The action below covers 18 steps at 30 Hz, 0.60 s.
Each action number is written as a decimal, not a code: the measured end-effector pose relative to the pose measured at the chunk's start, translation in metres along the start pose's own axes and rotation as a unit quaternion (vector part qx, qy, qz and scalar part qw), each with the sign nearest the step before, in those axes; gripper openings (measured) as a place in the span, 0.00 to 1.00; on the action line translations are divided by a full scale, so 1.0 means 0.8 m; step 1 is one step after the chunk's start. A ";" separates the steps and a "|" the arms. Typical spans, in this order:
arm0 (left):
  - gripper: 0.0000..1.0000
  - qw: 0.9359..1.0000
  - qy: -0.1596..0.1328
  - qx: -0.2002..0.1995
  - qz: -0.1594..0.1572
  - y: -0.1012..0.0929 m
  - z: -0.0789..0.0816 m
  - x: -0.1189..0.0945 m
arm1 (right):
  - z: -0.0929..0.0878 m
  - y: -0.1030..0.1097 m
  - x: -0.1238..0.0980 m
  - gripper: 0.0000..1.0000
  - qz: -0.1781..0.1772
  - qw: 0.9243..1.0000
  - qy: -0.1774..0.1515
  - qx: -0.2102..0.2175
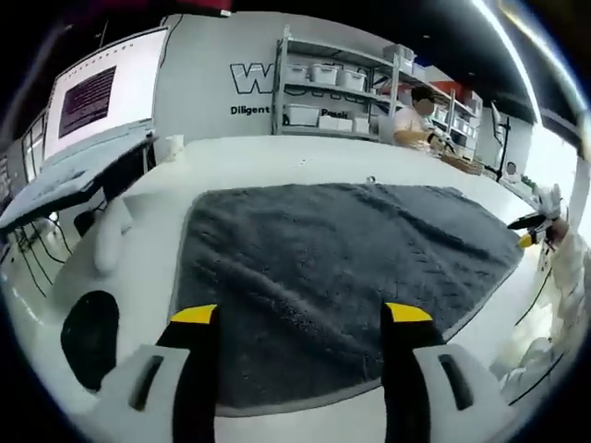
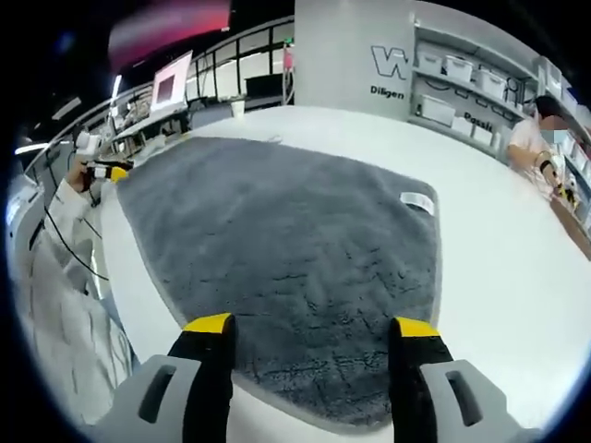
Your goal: Open the folded towel by lifting each exposed corner and separating the folded layers until the towel lies flat within the target outline without major curled edges
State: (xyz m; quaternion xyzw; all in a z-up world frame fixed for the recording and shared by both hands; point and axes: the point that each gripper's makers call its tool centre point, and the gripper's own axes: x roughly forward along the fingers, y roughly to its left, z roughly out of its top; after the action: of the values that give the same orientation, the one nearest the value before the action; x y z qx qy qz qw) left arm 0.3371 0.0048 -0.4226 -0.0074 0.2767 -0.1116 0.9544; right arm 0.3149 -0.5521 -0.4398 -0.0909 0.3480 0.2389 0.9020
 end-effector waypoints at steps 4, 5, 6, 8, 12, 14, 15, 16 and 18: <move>0.69 1.000 0.007 0.001 0.025 0.004 -0.011 -0.002 | 0.002 0.006 0.005 0.65 0.004 1.000 0.004 -0.004; 0.69 0.999 0.011 0.002 0.031 0.005 -0.015 -0.002 | 0.002 0.006 0.006 0.65 0.004 1.000 0.006 -0.006; 0.70 0.999 0.015 0.004 0.035 0.006 -0.018 -0.002 | 0.001 0.007 0.007 0.65 0.005 1.000 0.007 -0.007; 0.69 0.999 0.026 0.006 0.043 0.010 -0.025 -0.002 | -0.001 0.008 0.009 0.65 0.008 1.000 0.013 -0.010; 0.67 0.998 0.031 0.018 0.047 0.013 -0.027 -0.004 | -0.005 0.008 0.008 0.65 0.014 1.000 0.021 -0.016; 0.67 0.998 0.034 0.019 0.045 0.012 -0.027 -0.004 | -0.005 0.007 0.008 0.65 0.016 0.999 0.022 -0.018; 0.67 0.998 0.038 0.020 0.045 0.012 -0.027 -0.004 | -0.005 0.007 0.008 0.65 0.017 0.999 0.024 -0.020; 0.67 0.998 0.040 0.021 0.044 0.012 -0.027 -0.004 | -0.006 0.007 0.008 0.65 0.017 0.999 0.025 -0.020; 0.67 0.998 0.045 0.022 0.043 0.012 -0.027 -0.004 | -0.006 0.007 0.008 0.65 0.019 0.999 0.027 -0.022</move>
State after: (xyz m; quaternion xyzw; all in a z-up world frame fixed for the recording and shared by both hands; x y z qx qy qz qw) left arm 0.3249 0.0162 -0.4403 0.0308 0.3172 -0.0767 0.9448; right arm 0.3136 -0.5468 -0.4476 -0.1103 0.3683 0.2606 0.8856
